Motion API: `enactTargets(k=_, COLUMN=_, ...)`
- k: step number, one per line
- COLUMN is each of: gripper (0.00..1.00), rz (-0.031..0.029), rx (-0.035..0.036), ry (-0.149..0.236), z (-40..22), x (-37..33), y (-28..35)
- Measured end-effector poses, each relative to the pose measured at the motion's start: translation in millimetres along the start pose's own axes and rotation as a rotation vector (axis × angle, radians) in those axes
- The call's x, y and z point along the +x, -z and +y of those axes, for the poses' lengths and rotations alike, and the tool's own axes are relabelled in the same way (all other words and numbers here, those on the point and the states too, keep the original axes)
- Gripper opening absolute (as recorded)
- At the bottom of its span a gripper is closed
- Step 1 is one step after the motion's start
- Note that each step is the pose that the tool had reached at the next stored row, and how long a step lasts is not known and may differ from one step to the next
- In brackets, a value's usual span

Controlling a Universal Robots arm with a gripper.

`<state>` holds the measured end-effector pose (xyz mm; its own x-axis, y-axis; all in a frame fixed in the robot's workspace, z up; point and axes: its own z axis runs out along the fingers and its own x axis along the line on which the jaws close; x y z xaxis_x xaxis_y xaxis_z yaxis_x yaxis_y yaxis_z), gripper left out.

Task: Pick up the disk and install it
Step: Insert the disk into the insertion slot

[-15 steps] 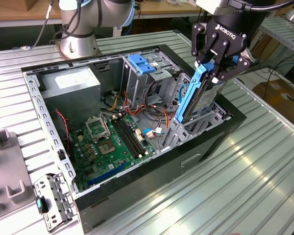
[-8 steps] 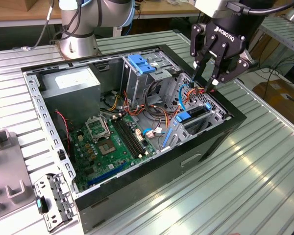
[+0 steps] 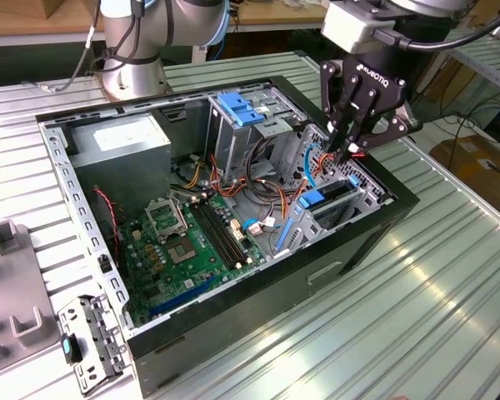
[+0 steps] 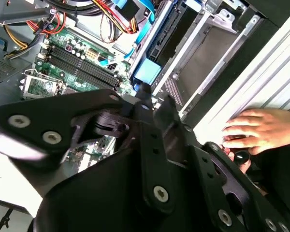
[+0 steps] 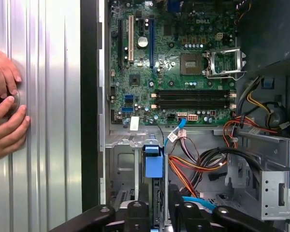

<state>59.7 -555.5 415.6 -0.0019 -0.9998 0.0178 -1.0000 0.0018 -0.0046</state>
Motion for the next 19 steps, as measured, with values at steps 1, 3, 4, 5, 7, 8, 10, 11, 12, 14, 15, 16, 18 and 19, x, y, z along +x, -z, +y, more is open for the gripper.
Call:
enactTargets(k=1, gripper=0.30, rz=0.0000, rx=0.0000, ry=0.000, z=0.0, x=-0.1, y=-1.8)
enactTargets(k=3, gripper=0.18, rz=0.0000, rx=0.0000, ry=0.000, z=0.0, x=-0.1, y=-5.4)
enactTargets(k=4, gripper=0.12, rz=0.0001, rx=0.0000, ry=0.000, z=0.0, x=-0.1, y=-7.2)
enactTargets(k=5, gripper=0.11, rz=0.0001, rx=0.0000, ry=0.000, z=0.0, x=-0.2, y=-9.7)
enactTargets(k=7, gripper=0.11, rz=0.0001, rx=0.0000, ry=0.000, z=0.1, x=-0.3, y=-15.9)
enactTargets(k=8, gripper=0.11, rz=0.0001, rx=0.0000, ry=0.000, z=0.1, x=-0.4, y=-20.3)
enactTargets(k=10, gripper=0.11, rz=0.0001, rx=0.0000, ry=0.000, z=0.1, x=-0.4, y=-24.7)
enactTargets(k=11, gripper=0.11, rz=0.0002, rx=0.0000, ry=0.000, z=0.1, x=-0.5, y=-27.6)
enactTargets(k=12, gripper=0.11, rz=0.0001, rx=0.0000, ry=0.000, z=0.1, x=-0.5, y=-29.7)
enactTargets(k=14, gripper=0.11, rz=0.0000, rx=0.0000, ry=0.000, z=0.1, x=-0.6, y=-33.2)
enactTargets(k=15, gripper=0.11, rz=0.0000, rx=0.0000, ry=0.000, z=0.2, x=-0.6, y=-35.3)
enactTargets(k=16, gripper=0.11, rz=-0.0004, rx=0.0001, ry=0.000, z=0.2, x=-0.7, y=-36.3)
enactTargets(k=18, gripper=0.11, rz=-0.0003, rx=0.0000, ry=0.000, z=0.2, x=-0.6, y=-36.3)
enactTargets(k=19, gripper=0.11, rz=-0.0002, rx=0.0000, ry=0.000, z=0.2, x=-0.7, y=-36.3)
